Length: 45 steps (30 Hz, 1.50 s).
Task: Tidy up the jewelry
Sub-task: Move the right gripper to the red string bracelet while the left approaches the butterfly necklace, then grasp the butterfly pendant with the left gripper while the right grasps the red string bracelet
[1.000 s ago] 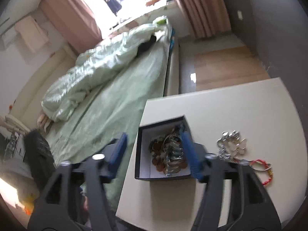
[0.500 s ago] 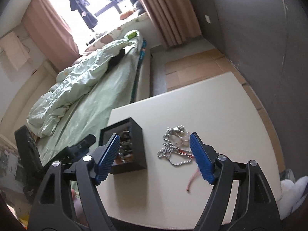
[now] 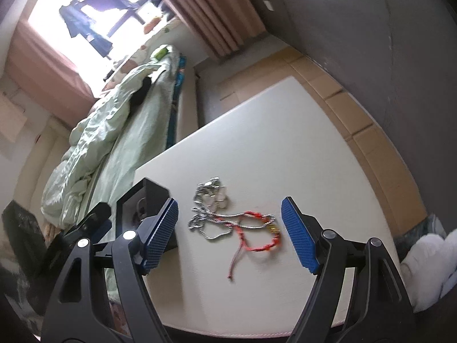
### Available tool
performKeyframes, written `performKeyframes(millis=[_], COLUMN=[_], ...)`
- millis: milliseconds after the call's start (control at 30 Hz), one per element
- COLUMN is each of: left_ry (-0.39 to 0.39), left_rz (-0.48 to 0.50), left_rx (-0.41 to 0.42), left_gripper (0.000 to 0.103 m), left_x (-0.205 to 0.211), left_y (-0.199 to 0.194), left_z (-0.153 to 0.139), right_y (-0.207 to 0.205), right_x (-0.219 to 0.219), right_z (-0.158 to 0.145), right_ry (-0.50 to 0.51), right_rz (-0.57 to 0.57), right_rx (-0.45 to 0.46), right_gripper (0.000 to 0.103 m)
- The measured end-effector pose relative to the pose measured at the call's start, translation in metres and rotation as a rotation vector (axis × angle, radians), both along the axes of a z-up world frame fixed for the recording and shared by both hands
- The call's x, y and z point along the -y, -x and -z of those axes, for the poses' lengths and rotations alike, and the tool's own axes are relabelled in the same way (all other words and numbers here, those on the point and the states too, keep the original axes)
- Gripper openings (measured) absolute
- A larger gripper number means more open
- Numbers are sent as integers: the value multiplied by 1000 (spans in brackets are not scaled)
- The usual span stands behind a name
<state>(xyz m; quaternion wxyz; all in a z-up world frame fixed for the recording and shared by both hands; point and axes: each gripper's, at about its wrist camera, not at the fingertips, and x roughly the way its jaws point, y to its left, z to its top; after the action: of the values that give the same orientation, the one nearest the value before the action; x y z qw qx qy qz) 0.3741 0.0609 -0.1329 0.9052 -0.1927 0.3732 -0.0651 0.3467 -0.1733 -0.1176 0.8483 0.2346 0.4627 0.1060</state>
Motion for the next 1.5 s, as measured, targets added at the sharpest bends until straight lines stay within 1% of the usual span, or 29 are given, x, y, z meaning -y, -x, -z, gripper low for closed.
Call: performKeyframes(millis=[67,133,167,200,233,300,333,400,433,500,567,633,733,900,1000,1033,1267,1300,1333,1400,1500], left_ry=[-11,-32,-41,-49,-58,-71,-82,-103,-107,-113,-122,-127,-140,-147,-165,-165,-184,-200,-212,-225,-229], left_rz=[27,58,77,95,110,132,144,164,177,188,194,204,210,213,202,198,198,191,187,194,197], left_rx=[-11,-20,-27,-36,-46,-69,-83,-110,-129,-158,-177,-209,-255,-312,-331,-332,-370,-370,-367,-353,-358], left_gripper=[76,70,69,66,61,56,51,47,42,40,40,38,38,38,38,39,39,40,47,54,55], left_x=[10,21,26,32,38,45,50,58,61,65,69,72,77,88,92,93,98,98,98,99,103], left_y=[-6,-11,-14,-17,-20,-24,-27,-34,-40,-49,-57,-66,-78,-89,-95,-95,-100,-101,-101,-101,-104], left_z=[1,0,0,1,1,5,8,12,16,21,25,31,40,55,63,65,81,82,81,81,83], right_y=[-3,-4,-5,-5,-6,-7,-8,-10,-10,-10,-9,-7,-6,-7,-7,-6,-6,-6,-5,-5,-5], right_x=[7,12,14,16,16,19,21,24,27,32,37,40,43,46,48,49,50,50,51,51,51], right_z=[5,10,12,14,15,18,22,27,29,30,31,32,32,34,35,35,34,34,34,33,33], right_ry=[-21,-35,-39,-39,-36,-31,-39,-55,-61,-69,-78,-86,-89,-100,-108,-113,-127,-130,-131,-133,-139], right_rz=[15,26,28,30,33,40,43,47,55,69,87,96,109,119,121,122,125,123,122,121,122], right_rx=[-20,-44,-53,-63,-68,-86,-103,-124,-133,-140,-146,-149,-153,-161,-164,-165,-165,-163,-161,-160,-160], right_gripper=[75,75,75,73,71,66,61,59,58,58,58,58,58,58,58,58,58,58,58,58,58])
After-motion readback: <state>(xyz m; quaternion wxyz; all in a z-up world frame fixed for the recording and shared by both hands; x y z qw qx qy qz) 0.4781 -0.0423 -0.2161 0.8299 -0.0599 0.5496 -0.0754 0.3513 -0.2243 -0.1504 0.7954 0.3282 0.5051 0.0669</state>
